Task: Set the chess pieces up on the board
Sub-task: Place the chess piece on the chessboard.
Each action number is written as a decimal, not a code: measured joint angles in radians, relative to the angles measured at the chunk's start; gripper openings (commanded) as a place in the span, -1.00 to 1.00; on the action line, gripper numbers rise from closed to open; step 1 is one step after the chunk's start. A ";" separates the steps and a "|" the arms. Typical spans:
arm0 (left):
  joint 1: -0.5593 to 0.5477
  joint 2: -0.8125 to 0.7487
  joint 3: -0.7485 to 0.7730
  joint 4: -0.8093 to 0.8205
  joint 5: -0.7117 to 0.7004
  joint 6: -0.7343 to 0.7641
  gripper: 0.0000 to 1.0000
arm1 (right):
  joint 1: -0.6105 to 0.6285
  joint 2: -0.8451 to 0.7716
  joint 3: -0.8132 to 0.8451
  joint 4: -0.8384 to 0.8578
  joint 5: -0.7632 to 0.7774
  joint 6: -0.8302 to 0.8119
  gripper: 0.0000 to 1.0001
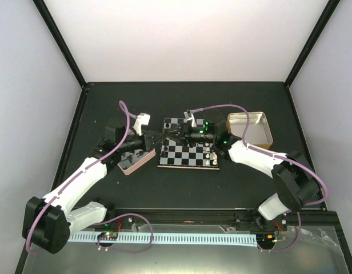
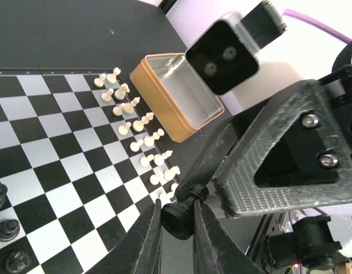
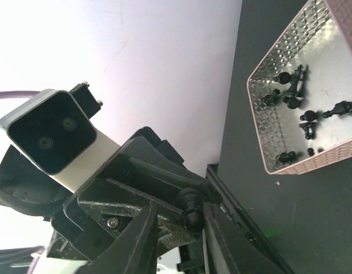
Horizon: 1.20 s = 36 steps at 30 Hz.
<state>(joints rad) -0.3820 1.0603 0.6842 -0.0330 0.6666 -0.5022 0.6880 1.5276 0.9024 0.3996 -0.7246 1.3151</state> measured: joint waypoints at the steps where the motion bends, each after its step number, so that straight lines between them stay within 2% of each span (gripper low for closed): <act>1: 0.000 0.000 0.000 0.006 0.002 -0.005 -0.78 | -0.002 0.004 -0.002 0.016 -0.003 0.013 -0.59; 9: 0.000 -0.001 0.000 0.030 0.011 -0.018 -0.75 | -0.006 0.012 -0.012 0.068 -0.012 0.062 -0.90; 11: 0.001 -0.001 0.000 0.034 0.011 -0.019 -0.61 | -0.009 0.012 -0.012 0.070 -0.012 0.061 -0.95; 12: 0.001 -0.001 0.000 0.034 0.011 -0.018 -0.47 | -0.010 0.012 -0.012 0.068 -0.012 0.057 -0.97; 17: 0.003 -0.002 -0.003 0.007 -0.037 -0.014 -0.01 | -0.010 0.012 0.001 0.024 0.003 -0.014 -0.97; 19: 0.003 -0.008 -0.006 -0.013 -0.074 -0.010 0.14 | -0.011 0.012 0.018 -0.024 0.015 -0.065 -0.97; 23: 0.000 -0.044 -0.006 -0.065 -0.155 0.001 0.31 | -0.025 0.017 0.105 -0.204 0.109 -0.238 -0.97; 31: -0.001 -0.137 -0.006 -0.203 -0.438 -0.003 0.39 | -0.047 0.207 0.406 -0.603 0.432 -0.665 -0.96; 36: 0.001 -0.164 -0.035 -0.238 -0.528 -0.018 0.40 | -0.047 0.391 0.533 -0.755 0.588 -0.815 -0.95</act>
<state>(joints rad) -0.3809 0.8963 0.6495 -0.2710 0.1390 -0.5205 0.6415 1.9182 1.4357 -0.3557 -0.1364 0.5003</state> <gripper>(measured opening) 0.698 0.052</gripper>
